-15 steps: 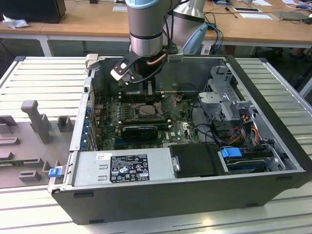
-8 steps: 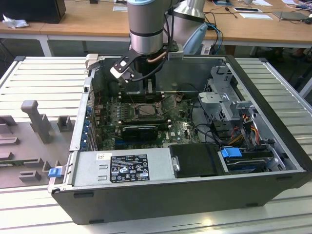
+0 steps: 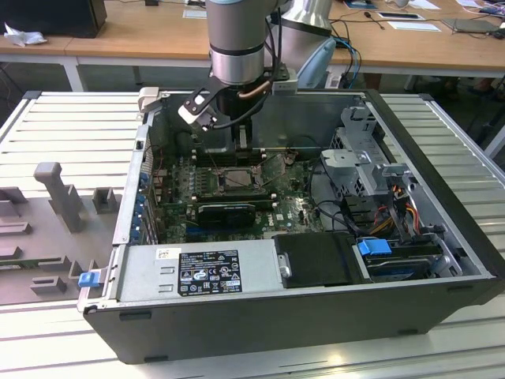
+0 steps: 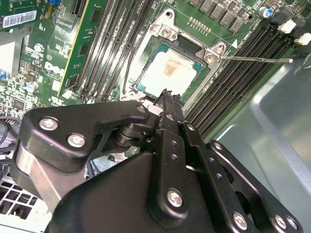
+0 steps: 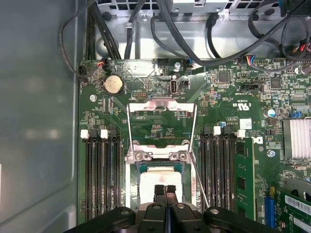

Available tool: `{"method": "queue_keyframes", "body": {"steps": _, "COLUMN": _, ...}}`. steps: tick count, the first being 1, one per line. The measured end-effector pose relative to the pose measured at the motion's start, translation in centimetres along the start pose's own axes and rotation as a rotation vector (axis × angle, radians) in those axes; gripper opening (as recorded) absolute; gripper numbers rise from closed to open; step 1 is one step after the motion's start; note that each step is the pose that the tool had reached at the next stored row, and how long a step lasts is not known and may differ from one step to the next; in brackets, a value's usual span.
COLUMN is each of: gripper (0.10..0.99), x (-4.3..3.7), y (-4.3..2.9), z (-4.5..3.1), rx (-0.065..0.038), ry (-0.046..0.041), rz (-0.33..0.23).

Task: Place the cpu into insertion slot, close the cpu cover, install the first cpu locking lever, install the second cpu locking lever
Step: 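Close the cpu cover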

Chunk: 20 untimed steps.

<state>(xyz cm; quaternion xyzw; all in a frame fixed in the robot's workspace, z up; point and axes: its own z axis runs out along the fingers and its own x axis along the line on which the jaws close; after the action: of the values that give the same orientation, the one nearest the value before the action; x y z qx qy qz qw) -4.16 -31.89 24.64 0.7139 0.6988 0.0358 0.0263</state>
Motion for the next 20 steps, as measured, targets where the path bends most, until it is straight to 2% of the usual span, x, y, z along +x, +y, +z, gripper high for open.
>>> {"method": "queue_keyframes", "body": {"steps": 14, "gripper": 0.106, "x": 0.22, "y": 0.01, "z": -0.14, "rx": 0.000, "ry": 0.0000, "rz": 0.000}}
{"method": "queue_keyframes", "body": {"steps": 20, "gripper": 0.106, "x": 0.28, "y": 0.04, "z": -0.50, "rx": 0.000, "ry": -0.0001, "rz": 0.000}}
